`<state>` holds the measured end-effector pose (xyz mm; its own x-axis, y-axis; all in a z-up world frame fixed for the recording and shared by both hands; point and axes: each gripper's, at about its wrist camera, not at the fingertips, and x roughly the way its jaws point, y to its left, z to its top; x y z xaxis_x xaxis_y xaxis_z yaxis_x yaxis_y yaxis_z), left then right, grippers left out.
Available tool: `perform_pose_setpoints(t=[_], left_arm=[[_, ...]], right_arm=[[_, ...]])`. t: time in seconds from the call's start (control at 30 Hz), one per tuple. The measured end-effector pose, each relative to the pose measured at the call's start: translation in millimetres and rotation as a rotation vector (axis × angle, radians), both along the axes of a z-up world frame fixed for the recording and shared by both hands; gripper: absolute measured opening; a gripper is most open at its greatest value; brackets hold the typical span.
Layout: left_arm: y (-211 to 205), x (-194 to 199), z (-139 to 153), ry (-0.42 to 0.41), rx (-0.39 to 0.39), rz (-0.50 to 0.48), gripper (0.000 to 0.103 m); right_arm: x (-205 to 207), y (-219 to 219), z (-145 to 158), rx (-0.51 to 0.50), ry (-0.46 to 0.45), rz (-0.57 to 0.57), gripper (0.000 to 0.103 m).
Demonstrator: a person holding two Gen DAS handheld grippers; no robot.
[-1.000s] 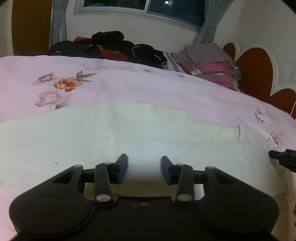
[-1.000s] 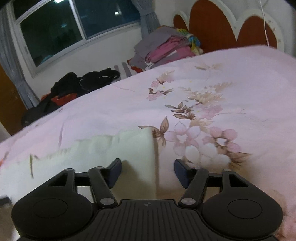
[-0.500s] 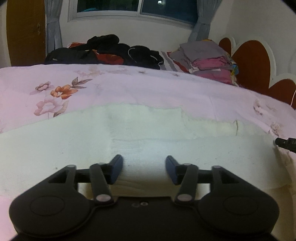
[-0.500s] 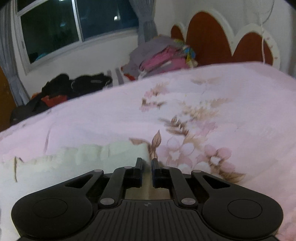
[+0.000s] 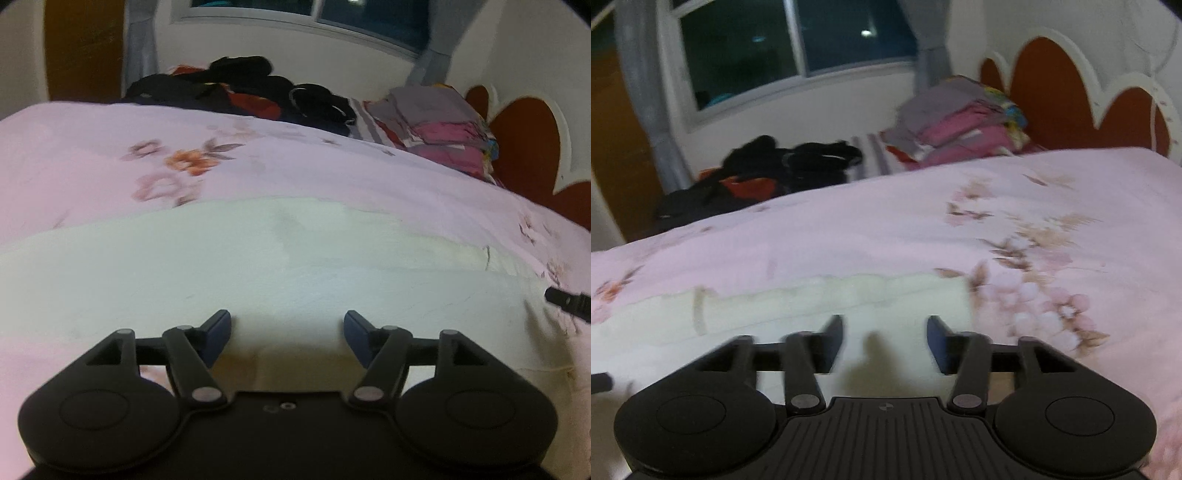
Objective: Fold small clothes
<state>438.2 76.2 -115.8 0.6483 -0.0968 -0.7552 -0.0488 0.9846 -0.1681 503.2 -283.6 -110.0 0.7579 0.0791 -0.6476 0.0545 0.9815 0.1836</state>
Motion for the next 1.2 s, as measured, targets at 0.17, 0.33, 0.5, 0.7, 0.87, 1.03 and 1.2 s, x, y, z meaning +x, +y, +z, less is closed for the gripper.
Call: perform_pose_setpoints(t=[0.17, 0.33, 0.5, 0.7, 0.87, 1.03, 1.2], left_arm=[[35, -26, 7, -0.001, 0.001, 0.059, 0.067], [80, -50, 10, -0.001, -0.016, 0.153, 0.067], [123, -69, 14, -0.004, -0.036, 0.241, 0.066], [189, -92, 10, 0.009, -0.082, 0.38, 0.066], [243, -104, -1, 0.025, -0.149, 0.503, 0.066], [274, -99, -10, 0.012, -0.226, 0.54, 0.066], [293, -87, -17, -0.036, -0.312, 0.577, 0.063]], right_arm=[[-16, 50, 6, 0.04, -0.001, 0.098, 0.05], [-20, 101, 4, 0.064, 0.017, 0.19, 0.05], [-17, 146, 0, 0.046, 0.02, 0.265, 0.027], [-10, 194, -8, 0.049, 0.046, 0.32, 0.026], [-7, 219, -14, 0.034, 0.05, 0.323, 0.026], [-1, 235, -20, 0.026, 0.065, 0.318, 0.027], [1, 240, -21, 0.01, 0.054, 0.303, 0.041]])
